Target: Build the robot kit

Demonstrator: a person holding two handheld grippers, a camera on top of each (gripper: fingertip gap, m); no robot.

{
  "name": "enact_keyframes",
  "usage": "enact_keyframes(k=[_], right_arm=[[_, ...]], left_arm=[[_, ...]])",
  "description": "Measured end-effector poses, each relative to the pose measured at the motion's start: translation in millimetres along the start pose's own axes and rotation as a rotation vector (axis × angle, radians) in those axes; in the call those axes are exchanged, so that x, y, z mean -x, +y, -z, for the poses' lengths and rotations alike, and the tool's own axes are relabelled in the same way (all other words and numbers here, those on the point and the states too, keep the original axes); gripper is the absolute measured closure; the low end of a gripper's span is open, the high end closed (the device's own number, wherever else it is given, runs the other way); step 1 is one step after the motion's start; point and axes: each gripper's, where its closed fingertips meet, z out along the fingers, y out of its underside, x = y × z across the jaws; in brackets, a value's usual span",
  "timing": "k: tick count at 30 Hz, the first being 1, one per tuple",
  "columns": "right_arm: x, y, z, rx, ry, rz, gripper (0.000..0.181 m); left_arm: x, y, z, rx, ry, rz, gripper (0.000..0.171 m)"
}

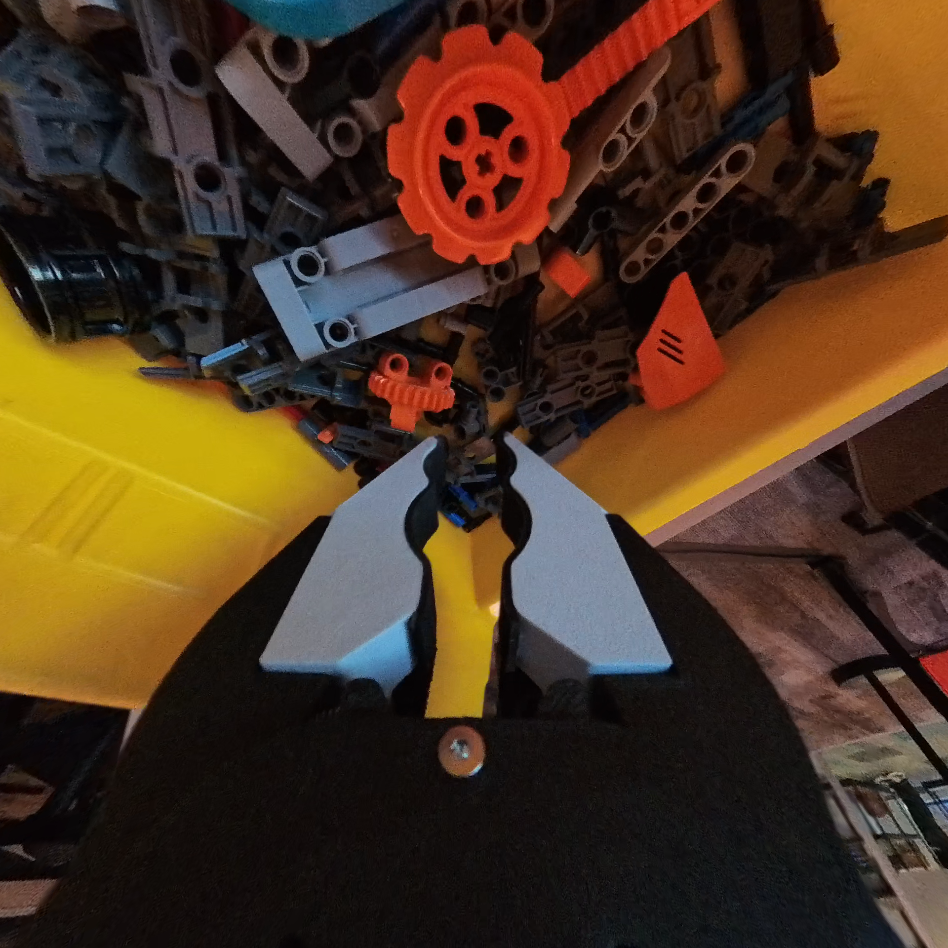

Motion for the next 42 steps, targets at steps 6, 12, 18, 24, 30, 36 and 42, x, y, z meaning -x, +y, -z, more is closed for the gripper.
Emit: enact_keyframes(k=[6, 12, 18, 24, 30, 36, 42], right_arm=[[-0.2, -1.5, 1.1, -0.006, 0.002, 0.001, 0.156], [0.9, 0.4, -0.3, 0.003, -0.004, -0.002, 0.156], [0.7, 0.4, -0.3, 0.003, -0.003, -0.005, 0.156], [0.4, 0.8, -0.1, 0.003, -0.004, -0.006, 0.156], [1.0, 2.1, -1.3, 0.008, -0.008, -0.008, 0.156], [-0.3, 4.2, -2.0, 0.015, -0.003, -0.012, 0.156], [-3.2, 4.8, -2.1, 0.015, 0.004, -0.022, 0.156]], left_arm=[[-11.7, -1.9, -1.6, -0.011, 0.039, -0.058, 0.155], [-29.6, -35.4, 16.1, -0.170, 0.060, -0.128, 0.134], [-65.8, -52.0, 26.2, -0.210, 0.181, -0.205, 0.132], [-69.9, -61.9, 9.1, -0.187, 0.053, -0.299, 0.095], [-37.5, -67.5, 4.2, -0.193, -0.198, -0.331, 0.106], [20.3, -59.3, 26.9, -0.259, -0.312, -0.137, 0.124], [-31.0, -65.3, 35.0, -0.395, 0.013, -0.099, 0.158]])
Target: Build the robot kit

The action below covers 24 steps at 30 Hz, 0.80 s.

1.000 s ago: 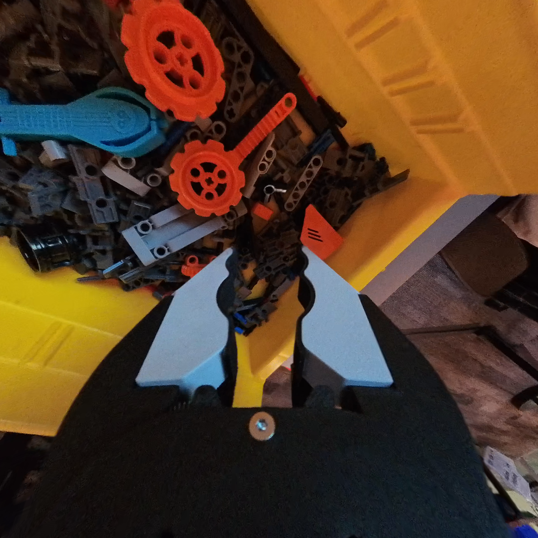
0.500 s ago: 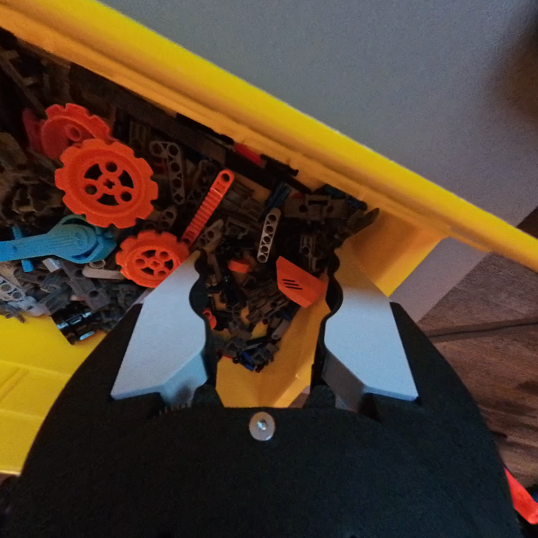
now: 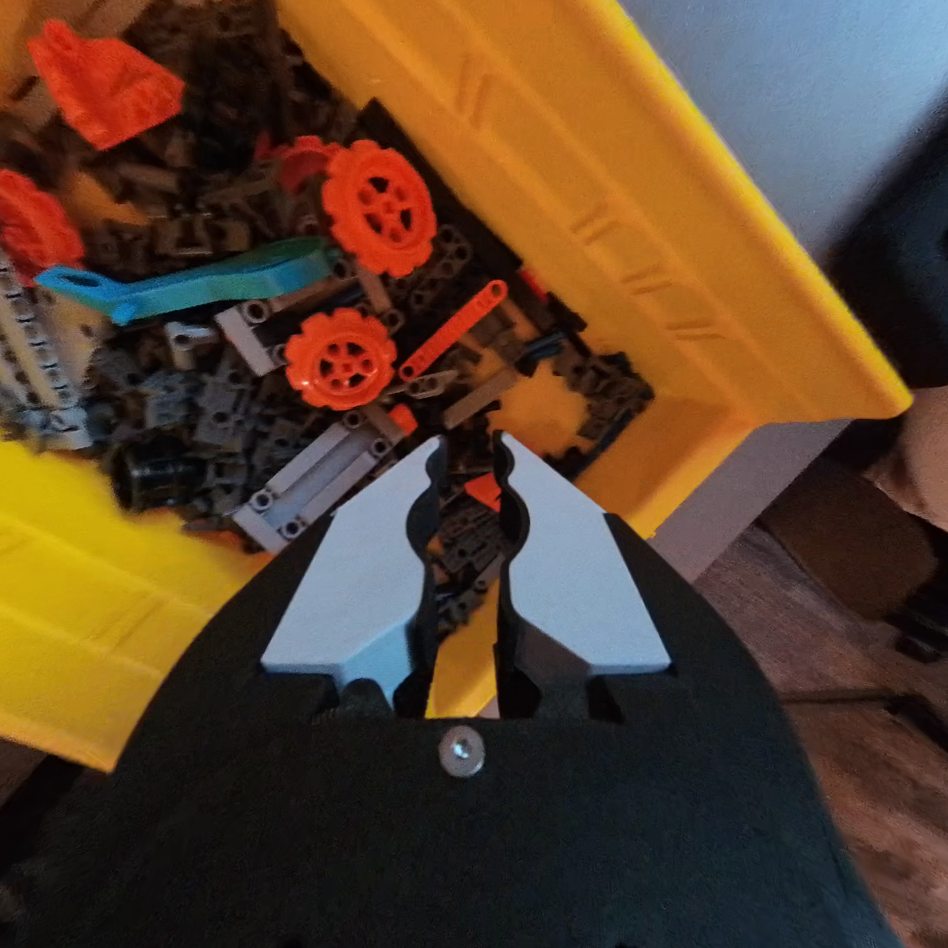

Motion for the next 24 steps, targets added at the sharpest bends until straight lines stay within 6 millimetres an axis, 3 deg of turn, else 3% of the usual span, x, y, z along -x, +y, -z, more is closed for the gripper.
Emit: enact_keyframes(k=[3, 5, 8, 11, 13, 17, 19, 21, 24], right_arm=[[-1.5, -0.6, 0.3, -0.006, 0.005, -0.005, 0.156], [-2.8, -1.6, 1.5, -0.016, 0.011, -0.010, 0.156], [-5.3, -4.3, 4.8, -0.042, 0.022, -0.022, 0.156], [-9.1, -5.4, 8.5, -0.060, 0.035, -0.046, 0.156], [-12.2, -6.3, 11.0, -0.068, 0.048, -0.063, 0.156], [-16.2, -11.2, 12.8, -0.095, 0.057, -0.095, 0.156], [-16.2, -10.9, 11.6, -0.092, 0.057, -0.102, 0.156], [-15.4, -9.8, 11.1, -0.083, 0.062, -0.094, 0.156], [-14.2, -10.3, 12.1, -0.083, 0.069, -0.086, 0.157]], left_arm=[[-12.6, -13.0, -15.5, -0.016, -0.019, -0.061, 0.140], [-3.5, -24.9, -22.0, -0.036, -0.141, -0.121, 0.136], [24.8, -21.3, -26.6, 0.030, -0.321, -0.179, 0.138], [44.2, -14.3, -22.8, 0.001, -0.357, -0.080, 0.147], [31.4, -19.7, -17.1, -0.106, -0.238, 0.028, 0.167], [-9.1, -22.6, -28.3, -0.138, 0.009, 0.116, 0.171], [1.6, -21.8, -39.6, -0.113, -0.097, 0.094, 0.171], [10.4, -34.1, -38.5, -0.183, -0.167, 0.084, 0.171], [55.1, -22.5, -28.0, -0.147, -0.353, 0.154, 0.171]])
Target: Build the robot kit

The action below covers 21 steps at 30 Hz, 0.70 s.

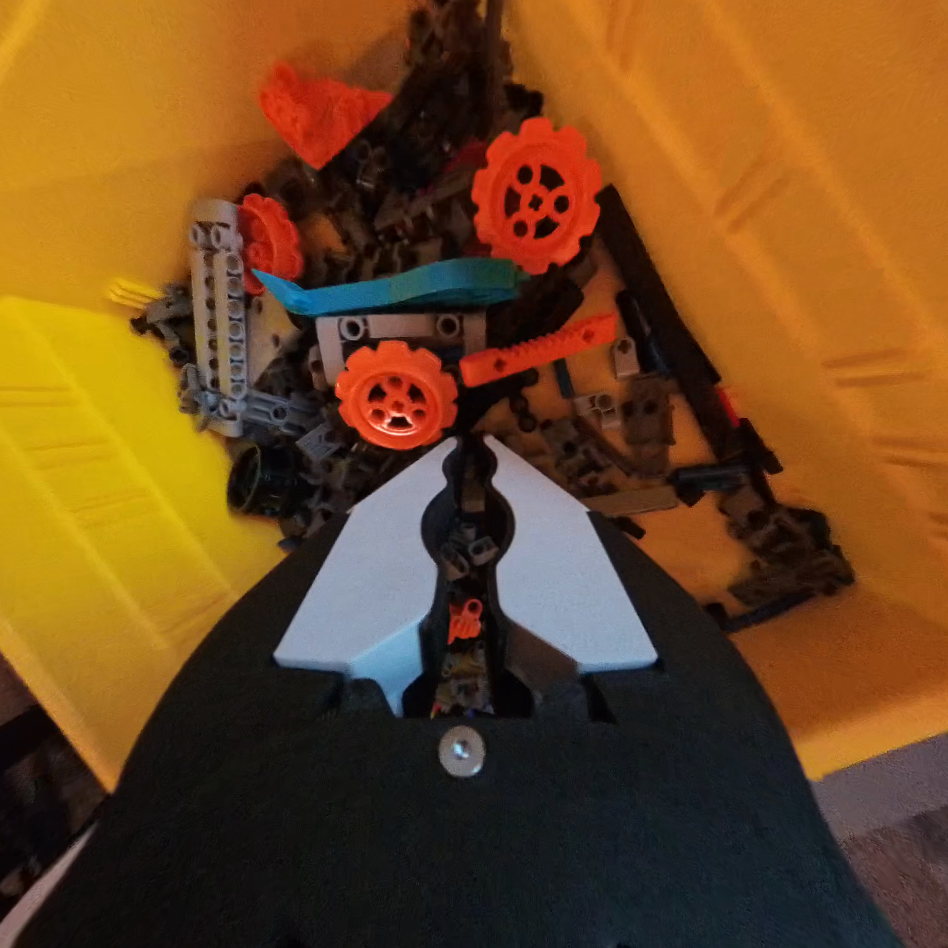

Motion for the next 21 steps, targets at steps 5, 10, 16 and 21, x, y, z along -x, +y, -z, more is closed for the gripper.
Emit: enact_keyframes(k=[5, 10, 16, 21], right_arm=[[-0.4, 0.0, 0.9, -0.002, 0.002, 0.002, 0.157], [-0.6, -2.2, 0.2, -0.014, -0.006, -0.009, 0.157], [-8.5, -4.3, 8.0, -0.031, 0.030, -0.007, 0.156], [-19.2, -12.0, 18.6, -0.081, 0.058, -0.040, 0.157]], left_arm=[[3.0, -4.5, 15.3, -0.031, 0.144, 0.134, 0.165], [-2.8, -40.6, 37.7, -0.178, 0.167, 0.108, 0.157], [11.5, -72.6, 34.5, -0.228, 0.183, 0.104, 0.128], [40.9, -90.6, 16.7, -0.216, 0.124, 0.089, 0.112]])
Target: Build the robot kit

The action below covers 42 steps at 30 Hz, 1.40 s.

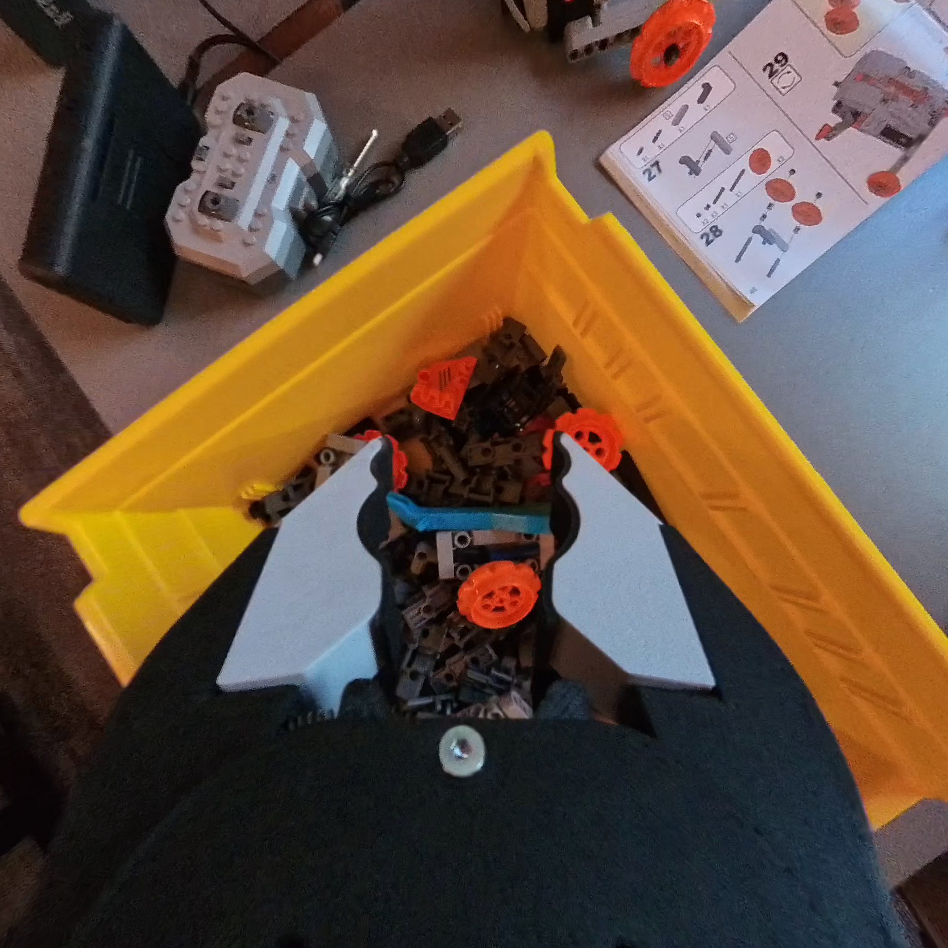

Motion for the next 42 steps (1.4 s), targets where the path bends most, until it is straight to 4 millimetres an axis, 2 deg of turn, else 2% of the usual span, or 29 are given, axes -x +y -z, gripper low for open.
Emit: enact_keyframes(k=[2, 4, 6, 10, 11, 17, 19, 21, 24, 28, 32, 34, 36, 39, 41, 42], right_arm=[[-5.0, -1.3, 1.4, -0.006, 0.017, -0.003, 0.157], [-9.7, 0.3, 2.4, 0.005, 0.043, 0.014, 0.157], [-11.7, 1.1, 3.4, 0.007, 0.055, 0.027, 0.157], [-14.2, 0.4, 5.5, -0.003, 0.054, 0.007, 0.157], [-13.4, 0.0, 6.6, -0.005, 0.050, 0.006, 0.157], [-7.9, -4.3, 11.2, -0.014, 0.041, 0.054, 0.157], [-6.4, -6.3, 12.1, -0.024, 0.036, 0.051, 0.157], [-5.7, -7.3, 13.7, -0.028, 0.039, 0.061, 0.157], [-5.7, -6.1, 13.9, -0.023, 0.044, 0.073, 0.156], [-5.4, -2.5, 12.0, -0.005, 0.042, 0.076, 0.157], [-6.0, -1.8, 10.9, -0.010, 0.041, 0.063, 0.157], [-7.7, 1.0, 9.5, 0.000, 0.042, 0.051, 0.157], [-9.2, 4.4, 7.5, 0.011, 0.042, 0.042, 0.157], [-10.5, 6.9, 4.0, 0.020, 0.043, 0.025, 0.157], [-11.0, 8.2, 2.1, 0.024, 0.044, 0.013, 0.157], [-11.9, 9.4, 1.4, 0.031, 0.049, 0.012, 0.156]], left_arm=[[2.1, -3.4, -15.2, 0.080, 0.013, 0.001, 0.099], [0.9, -4.5, -26.6, 0.155, 0.026, 0.022, 0.095], [3.7, -10.0, -31.3, 0.163, 0.003, 0.006, 0.104], [-0.5, 0.7, -45.1, 0.253, 0.013, 0.039, 0.097], [-1.7, 2.0, -47.3, 0.259, 0.008, 0.036, 0.100], [1.0, -0.7, -47.2, 0.257, -0.022, 0.031, 0.105], [9.5, -7.8, -44.9, 0.239, -0.048, 0.026, 0.111], [16.2, -12.9, -41.3, 0.251, -0.036, 0.050, 0.125], [17.5, -12.9, -37.7, 0.281, 0.027, 0.104, 0.119], [19.3, -3.8, -26.2, 0.304, 0.032, 0.080, 0.121], [5.7, 5.5, -1.6, 0.284, 0.069, 0.066, 0.124], [-15.2, 13.1, 17.5, 0.252, 0.131, -0.004, 0.142], [-40.3, 32.5, 33.1, 0.254, 0.196, -0.049, 0.161], [-70.3, 63.0, 35.5, 0.272, 0.237, 0.013, 0.171], [-92.9, 72.2, 31.6, 0.256, 0.285, 0.047, 0.171], [-93.4, 76.4, 26.1, 0.251, 0.245, 0.050, 0.171]])
